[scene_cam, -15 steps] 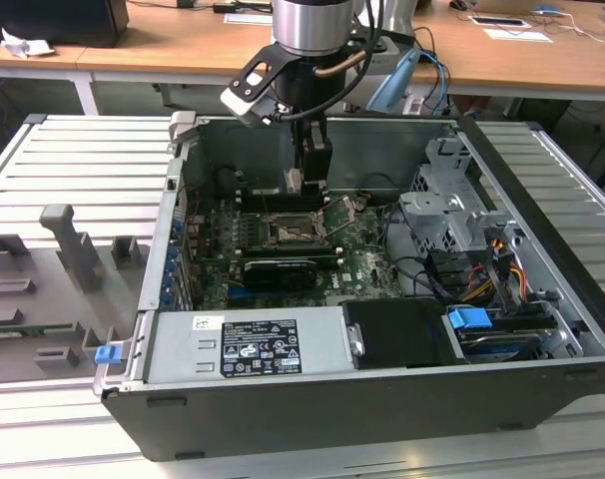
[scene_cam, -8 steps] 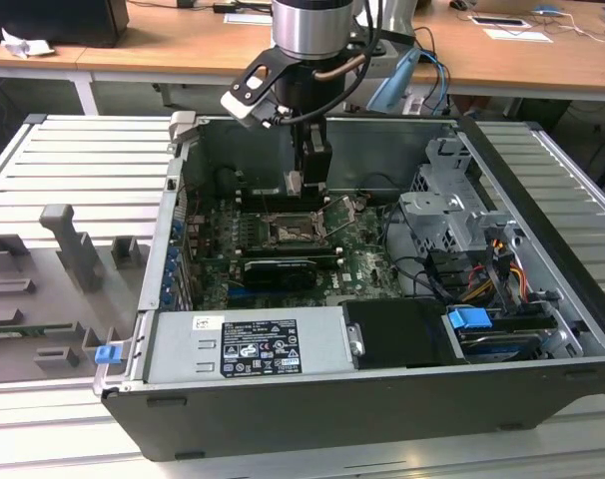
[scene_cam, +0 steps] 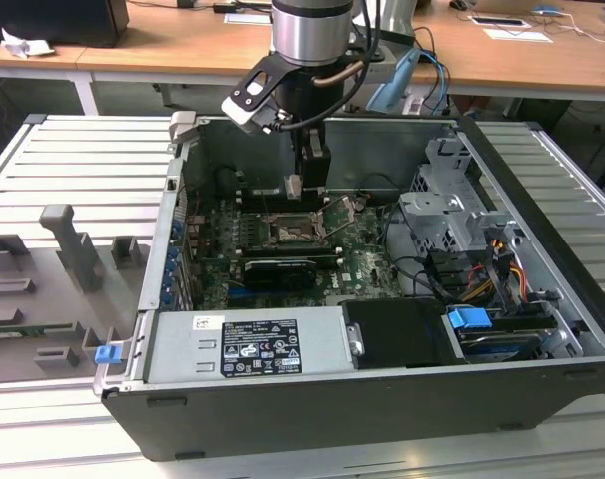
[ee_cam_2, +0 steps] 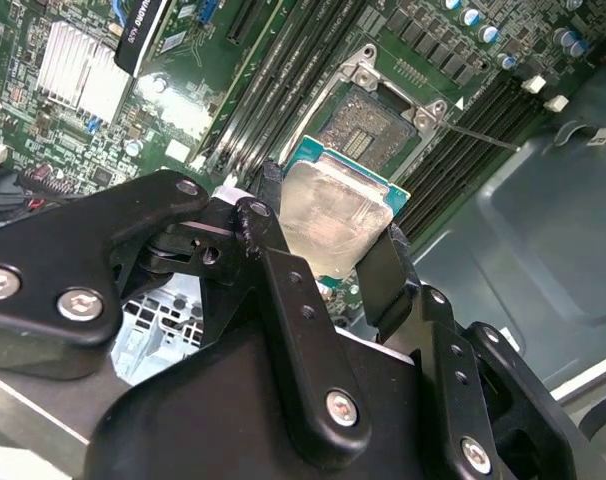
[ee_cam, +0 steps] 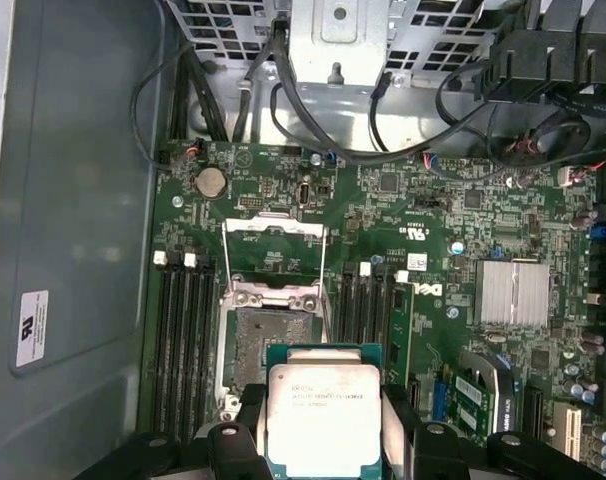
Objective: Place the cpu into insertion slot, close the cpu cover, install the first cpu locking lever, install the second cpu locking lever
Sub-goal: 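Place the cpu into insertion slot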
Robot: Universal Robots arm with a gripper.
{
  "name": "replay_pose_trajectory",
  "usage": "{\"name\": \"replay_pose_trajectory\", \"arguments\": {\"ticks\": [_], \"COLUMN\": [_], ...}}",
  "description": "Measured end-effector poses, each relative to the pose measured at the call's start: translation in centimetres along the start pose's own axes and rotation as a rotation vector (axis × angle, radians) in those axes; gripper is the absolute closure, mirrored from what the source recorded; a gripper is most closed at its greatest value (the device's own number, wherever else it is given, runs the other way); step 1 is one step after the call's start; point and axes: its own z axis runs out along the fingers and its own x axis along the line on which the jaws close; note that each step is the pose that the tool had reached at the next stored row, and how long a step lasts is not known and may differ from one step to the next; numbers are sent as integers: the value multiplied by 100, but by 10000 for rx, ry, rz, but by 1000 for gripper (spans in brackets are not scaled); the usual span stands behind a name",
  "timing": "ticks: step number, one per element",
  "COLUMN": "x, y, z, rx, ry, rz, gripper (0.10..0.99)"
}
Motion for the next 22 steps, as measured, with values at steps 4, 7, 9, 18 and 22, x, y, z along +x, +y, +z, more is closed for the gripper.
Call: {"name": "replay_pose_trajectory", "arguments": {"ticks": [4, 7, 9, 18, 22], "x": [-1, -2, -2, -6, -7], "y": [-2, -3, -5, -12, -13], "z": [29, 56, 79, 234, 262], "rx": [0, 5, 22, 24, -3], "ry": [0, -2, -3, -3, -6], "rz": [1, 6, 8, 6, 5], "gripper": [545, 545, 545, 545, 545]}}
